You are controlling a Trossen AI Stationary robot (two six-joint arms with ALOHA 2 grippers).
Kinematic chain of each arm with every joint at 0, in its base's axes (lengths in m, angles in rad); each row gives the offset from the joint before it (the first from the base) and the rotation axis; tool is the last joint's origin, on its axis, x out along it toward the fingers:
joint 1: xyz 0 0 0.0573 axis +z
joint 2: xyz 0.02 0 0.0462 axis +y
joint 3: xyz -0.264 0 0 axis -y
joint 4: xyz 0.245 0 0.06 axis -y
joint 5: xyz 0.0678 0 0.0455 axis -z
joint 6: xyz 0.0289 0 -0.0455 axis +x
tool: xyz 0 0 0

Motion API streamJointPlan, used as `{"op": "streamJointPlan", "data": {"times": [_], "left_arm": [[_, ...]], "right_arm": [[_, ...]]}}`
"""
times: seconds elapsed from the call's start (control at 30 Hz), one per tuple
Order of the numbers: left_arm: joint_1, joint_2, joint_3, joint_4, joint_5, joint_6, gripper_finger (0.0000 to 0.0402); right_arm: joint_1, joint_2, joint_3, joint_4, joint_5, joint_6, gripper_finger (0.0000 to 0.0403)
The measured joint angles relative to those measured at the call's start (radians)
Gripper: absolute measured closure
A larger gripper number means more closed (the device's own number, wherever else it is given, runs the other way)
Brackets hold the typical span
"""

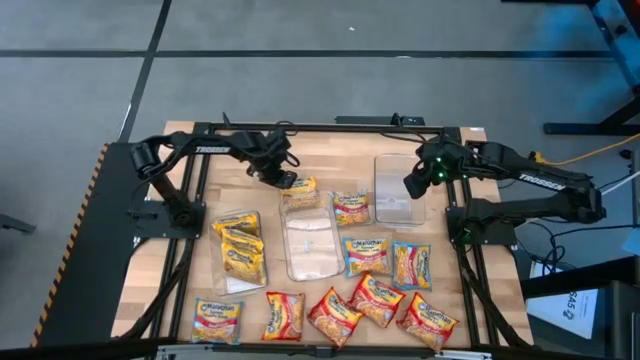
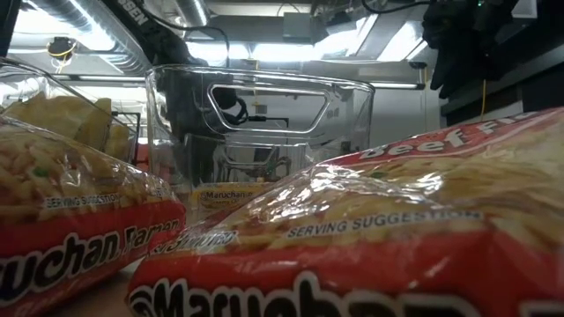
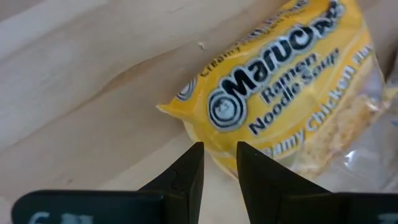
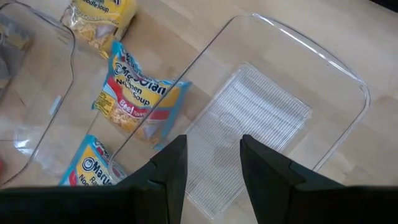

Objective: Sort Maruchan noodles
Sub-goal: Put the yellow noodle pack into the left transparent bin

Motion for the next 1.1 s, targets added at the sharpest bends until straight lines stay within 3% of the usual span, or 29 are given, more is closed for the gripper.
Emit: {"op": "streamJointPlan", "data": {"times": [0.4,0.6,0.73,0.87,1.1], "left_arm": [[-0.038,0.057,-0.001,0.067,0.021,-0.027,0.0318],[-0.044,0.057,-0.001,0.102,0.009,0.039,0.0391],[-0.044,0.057,-0.001,0.145,-0.012,0.052,0.0400],[-0.043,0.014,0.007,0.228,-0.025,0.050,0.0401],[-0.069,-0.070,0.091,0.218,-0.106,0.115,0.0401]], "right_arm": [[0.000,0.000,0.000,0.003,0.002,-0.052,0.0258],[0.000,0.000,0.000,0.004,0.017,-0.084,0.0258],[0.000,0.000,0.000,0.010,0.032,-0.104,0.0258],[0.000,0.000,0.000,0.010,0.044,-0.105,0.0258],[0.000,0.000,0.000,0.010,0.044,-0.105,0.0258]]}}
